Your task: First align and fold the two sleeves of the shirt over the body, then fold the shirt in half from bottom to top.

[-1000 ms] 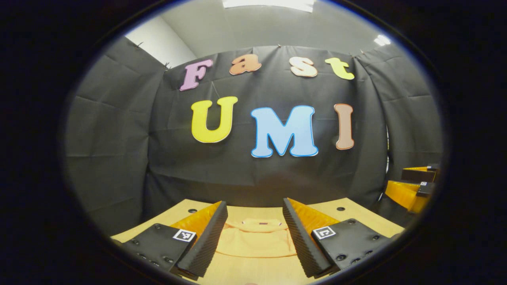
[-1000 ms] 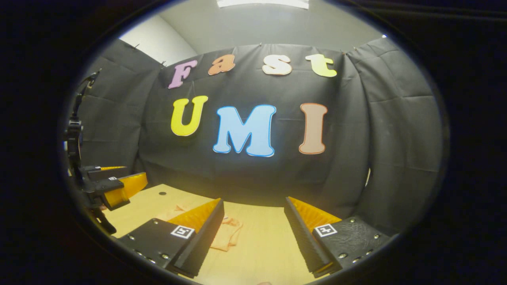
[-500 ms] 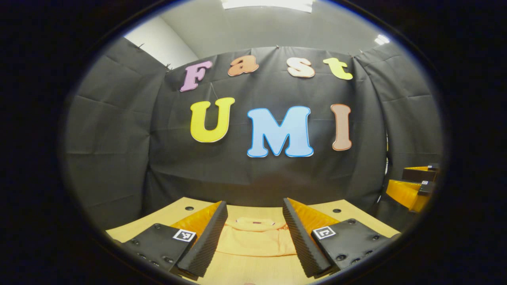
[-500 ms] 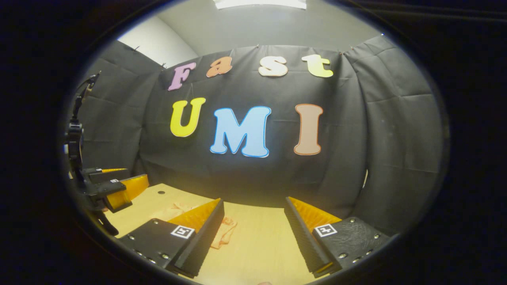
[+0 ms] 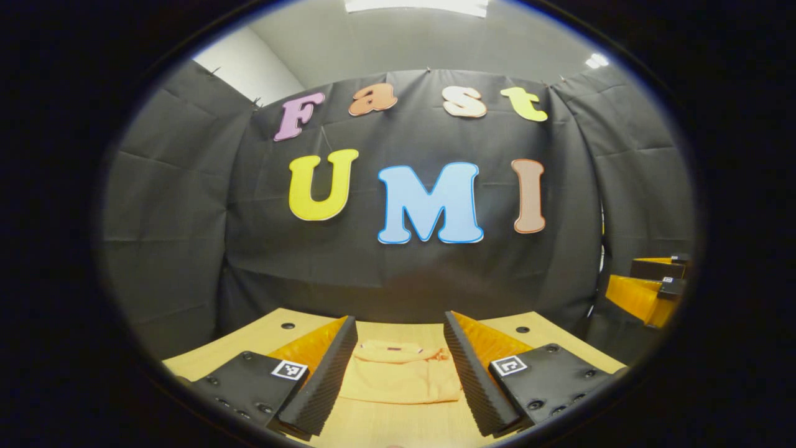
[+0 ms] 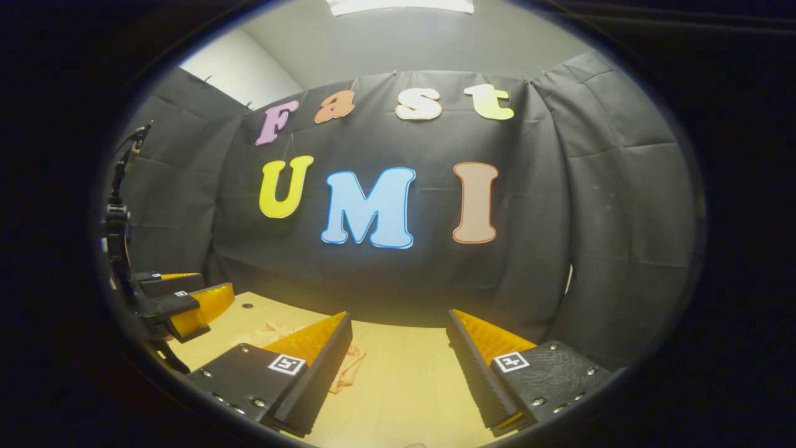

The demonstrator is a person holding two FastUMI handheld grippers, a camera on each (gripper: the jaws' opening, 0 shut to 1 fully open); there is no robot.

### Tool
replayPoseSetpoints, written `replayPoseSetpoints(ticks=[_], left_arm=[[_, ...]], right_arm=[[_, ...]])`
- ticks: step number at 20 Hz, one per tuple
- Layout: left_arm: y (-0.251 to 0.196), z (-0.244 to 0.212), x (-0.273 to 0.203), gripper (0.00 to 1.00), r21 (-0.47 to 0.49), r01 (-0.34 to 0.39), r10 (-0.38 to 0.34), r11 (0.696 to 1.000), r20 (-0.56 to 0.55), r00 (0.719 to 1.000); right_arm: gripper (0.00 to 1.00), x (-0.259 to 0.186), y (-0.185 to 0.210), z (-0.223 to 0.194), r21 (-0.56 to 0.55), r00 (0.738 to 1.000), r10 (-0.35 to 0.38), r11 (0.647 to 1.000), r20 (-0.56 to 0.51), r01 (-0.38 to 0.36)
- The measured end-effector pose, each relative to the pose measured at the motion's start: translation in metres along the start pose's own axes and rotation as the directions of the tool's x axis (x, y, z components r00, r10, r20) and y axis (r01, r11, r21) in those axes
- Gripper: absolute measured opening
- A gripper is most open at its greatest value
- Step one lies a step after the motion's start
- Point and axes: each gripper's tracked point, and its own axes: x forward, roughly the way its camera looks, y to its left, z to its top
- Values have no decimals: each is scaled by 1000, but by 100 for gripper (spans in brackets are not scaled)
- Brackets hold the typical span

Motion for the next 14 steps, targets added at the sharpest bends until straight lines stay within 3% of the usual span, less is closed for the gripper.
replayPoseSetpoints(ticks=[14], left_arm=[[37,19,-17,93,0,-67,67,998,27,997]], right_arm=[[94,21,9,15,-41,998,58,998,19,-58]])
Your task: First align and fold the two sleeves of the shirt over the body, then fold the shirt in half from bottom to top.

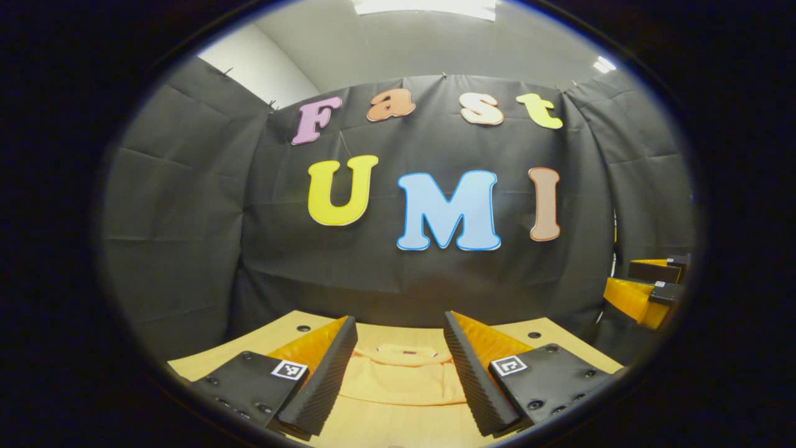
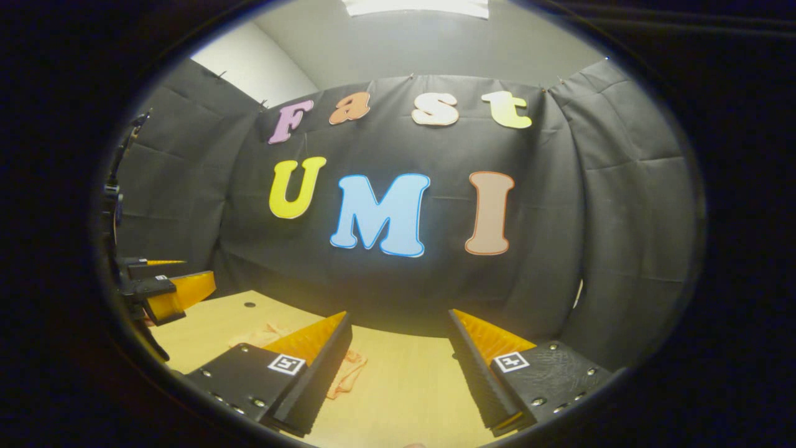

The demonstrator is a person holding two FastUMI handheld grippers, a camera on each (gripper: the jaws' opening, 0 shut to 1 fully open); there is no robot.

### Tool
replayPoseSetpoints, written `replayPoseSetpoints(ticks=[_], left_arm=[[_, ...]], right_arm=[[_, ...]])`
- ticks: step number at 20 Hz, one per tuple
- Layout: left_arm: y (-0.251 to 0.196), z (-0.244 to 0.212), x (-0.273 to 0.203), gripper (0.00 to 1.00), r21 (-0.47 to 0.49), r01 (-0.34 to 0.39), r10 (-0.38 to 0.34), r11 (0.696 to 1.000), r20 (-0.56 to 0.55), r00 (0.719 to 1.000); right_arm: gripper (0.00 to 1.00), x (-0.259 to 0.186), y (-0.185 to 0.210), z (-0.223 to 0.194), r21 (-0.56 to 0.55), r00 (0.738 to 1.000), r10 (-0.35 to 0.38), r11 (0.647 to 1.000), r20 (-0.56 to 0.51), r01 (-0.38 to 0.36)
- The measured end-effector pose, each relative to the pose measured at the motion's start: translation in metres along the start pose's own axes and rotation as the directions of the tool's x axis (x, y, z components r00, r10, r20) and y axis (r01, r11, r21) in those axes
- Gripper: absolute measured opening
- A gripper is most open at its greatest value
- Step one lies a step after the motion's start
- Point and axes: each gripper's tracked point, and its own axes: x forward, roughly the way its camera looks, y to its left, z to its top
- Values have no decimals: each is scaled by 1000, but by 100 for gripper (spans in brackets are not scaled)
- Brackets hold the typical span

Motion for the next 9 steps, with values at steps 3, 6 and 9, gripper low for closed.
replayPoseSetpoints(ticks=[3,6,9], left_arm=[[3,5,-4,93,11,-11,11,1000,13,1000],[4,7,-6,93,17,-20,20,1000,18,1000],[4,7,-9,93,26,-25,25,999,19,1000]], right_arm=[[94,1,4,3,1,1000,10,1000,5,-10],[94,3,9,5,-6,1000,24,1000,15,-24],[94,3,12,9,-1,999,32,999,27,-32]])
